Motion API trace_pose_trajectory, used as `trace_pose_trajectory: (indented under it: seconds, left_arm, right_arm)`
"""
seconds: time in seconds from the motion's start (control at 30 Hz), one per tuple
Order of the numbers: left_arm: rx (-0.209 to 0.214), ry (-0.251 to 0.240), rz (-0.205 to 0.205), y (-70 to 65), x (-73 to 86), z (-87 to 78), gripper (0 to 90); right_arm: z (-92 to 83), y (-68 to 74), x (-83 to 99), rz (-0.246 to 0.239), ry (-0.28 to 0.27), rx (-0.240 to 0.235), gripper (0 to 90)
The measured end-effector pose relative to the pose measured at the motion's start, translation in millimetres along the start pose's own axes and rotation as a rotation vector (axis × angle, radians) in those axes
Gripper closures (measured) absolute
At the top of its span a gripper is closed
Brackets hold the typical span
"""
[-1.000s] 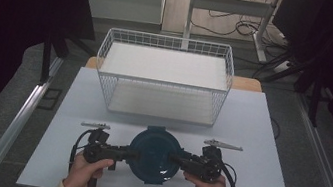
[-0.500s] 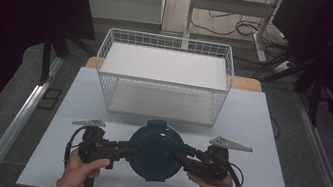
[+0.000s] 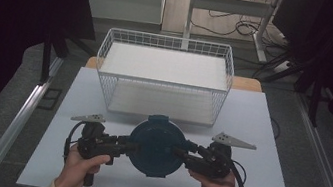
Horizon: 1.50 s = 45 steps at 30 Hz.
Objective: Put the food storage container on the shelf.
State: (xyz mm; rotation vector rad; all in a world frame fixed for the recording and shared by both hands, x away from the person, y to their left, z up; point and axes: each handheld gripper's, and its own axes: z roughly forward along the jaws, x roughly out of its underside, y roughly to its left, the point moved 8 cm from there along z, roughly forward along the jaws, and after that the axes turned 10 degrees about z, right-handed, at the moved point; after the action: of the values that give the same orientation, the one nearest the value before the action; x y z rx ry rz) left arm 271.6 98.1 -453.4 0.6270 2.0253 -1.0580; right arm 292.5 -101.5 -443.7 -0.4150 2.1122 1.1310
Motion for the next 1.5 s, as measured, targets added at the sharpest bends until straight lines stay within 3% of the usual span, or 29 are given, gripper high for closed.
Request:
trace_pose_trajectory:
  seconds: [0.47,0.83,1.5]
  left_arm:
    - [-0.011,-0.013,0.032,4.9,-35.3,-2.6,44.6]
    - [-0.001,-0.037,0.043,1.3,-58.2,-10.6,44.6]
    - [0.001,-0.068,0.07,3.5,-103.7,-19.2,44.8]
  right_arm:
    - [1.7,2.4,-34.2,-0.026,-0.012,-0.014,40.1]
    - [-3.2,15.7,-57.6,-0.053,-0.022,-0.01,40.2]
    - [-4.0,27.3,-99.0,-0.073,-0.036,-0.015,40.8]
